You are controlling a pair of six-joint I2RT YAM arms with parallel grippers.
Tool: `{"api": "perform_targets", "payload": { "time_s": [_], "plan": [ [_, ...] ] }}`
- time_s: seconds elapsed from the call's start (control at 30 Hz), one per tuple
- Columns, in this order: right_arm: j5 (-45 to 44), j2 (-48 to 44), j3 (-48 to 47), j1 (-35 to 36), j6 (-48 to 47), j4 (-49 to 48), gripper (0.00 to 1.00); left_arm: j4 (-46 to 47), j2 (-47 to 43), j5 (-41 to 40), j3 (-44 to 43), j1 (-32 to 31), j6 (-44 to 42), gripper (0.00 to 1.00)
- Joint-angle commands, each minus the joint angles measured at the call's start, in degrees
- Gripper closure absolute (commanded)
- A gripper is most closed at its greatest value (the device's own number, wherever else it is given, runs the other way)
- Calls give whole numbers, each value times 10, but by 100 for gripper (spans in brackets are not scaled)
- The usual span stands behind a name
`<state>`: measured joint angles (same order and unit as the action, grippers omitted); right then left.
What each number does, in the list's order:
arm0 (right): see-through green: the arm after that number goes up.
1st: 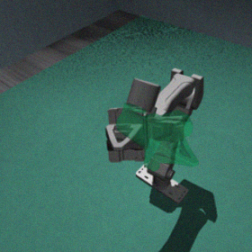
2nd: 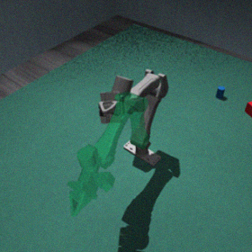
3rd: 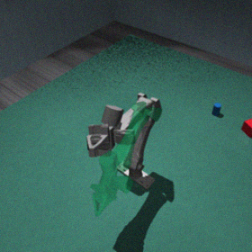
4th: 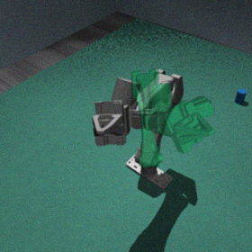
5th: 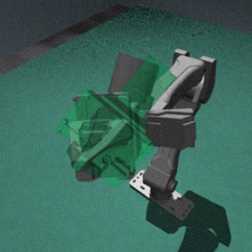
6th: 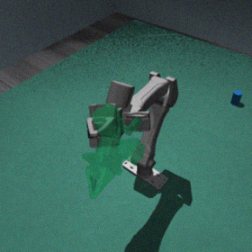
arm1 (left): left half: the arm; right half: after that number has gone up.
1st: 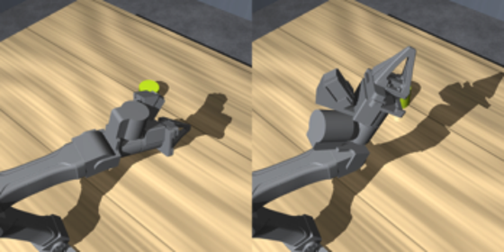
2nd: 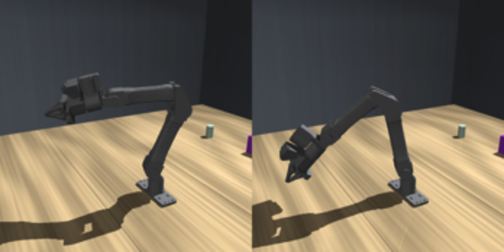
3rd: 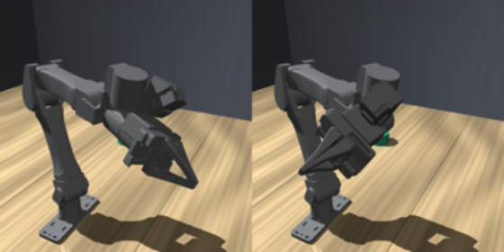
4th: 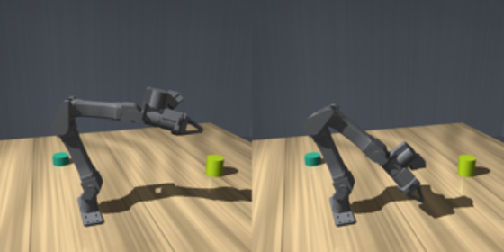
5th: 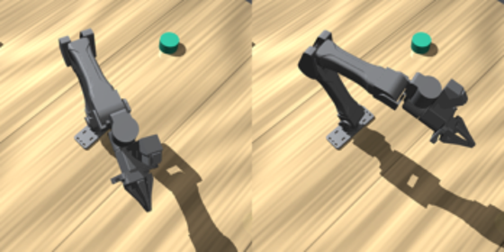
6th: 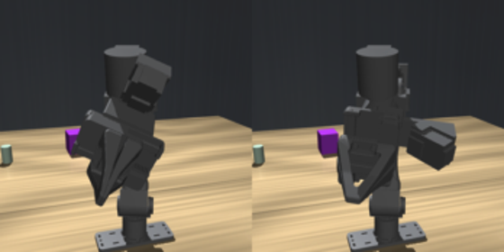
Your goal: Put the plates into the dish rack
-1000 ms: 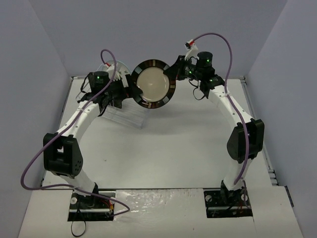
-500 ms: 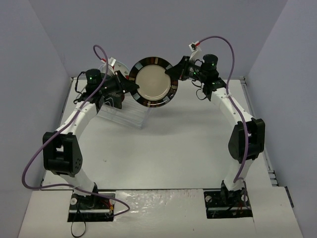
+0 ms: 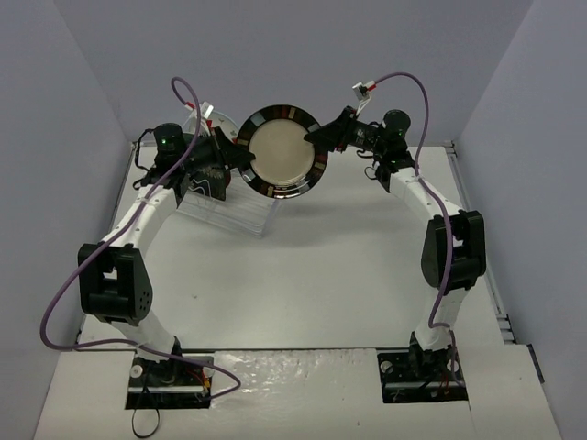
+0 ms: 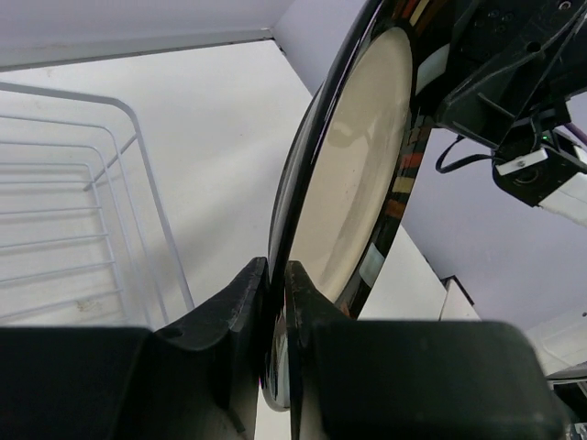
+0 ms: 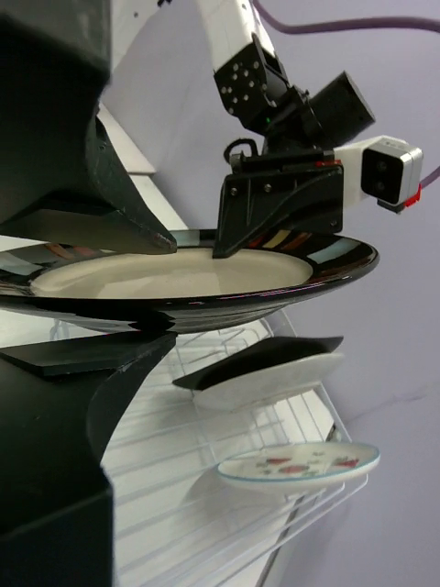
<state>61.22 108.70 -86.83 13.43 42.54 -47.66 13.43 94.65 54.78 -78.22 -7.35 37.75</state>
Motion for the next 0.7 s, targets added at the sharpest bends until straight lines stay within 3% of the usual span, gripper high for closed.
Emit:
{"api": "perform_targets", "payload": {
  "time_s": [0.0, 0.23, 0.3, 0.43, 0.53, 0.6, 0.67],
  "plan": [
    [170, 0, -15, 45, 123, -209, 63, 58, -6, -7, -74, -10, -7, 100],
    [177, 18, -21, 46, 111, -208, 59, 52, 0, -2, -86, -9, 1, 100],
    [169, 20, -30, 45, 71, -158, 59, 53, 0, -1, -89, -9, 9, 100],
    [134, 15, -66, 48, -82, 75, 59, 54, -2, 0, -90, -9, 17, 100],
    [43, 14, -129, 57, -327, 390, 57, 57, 2, 2, -95, -10, 24, 100],
    [-50, 10, -166, 74, -398, 459, 57, 61, 6, 5, -95, -11, 28, 100],
    [-52, 4, -155, 78, -375, 428, 62, 69, 9, 11, -94, -12, 35, 100]
  ]
}}
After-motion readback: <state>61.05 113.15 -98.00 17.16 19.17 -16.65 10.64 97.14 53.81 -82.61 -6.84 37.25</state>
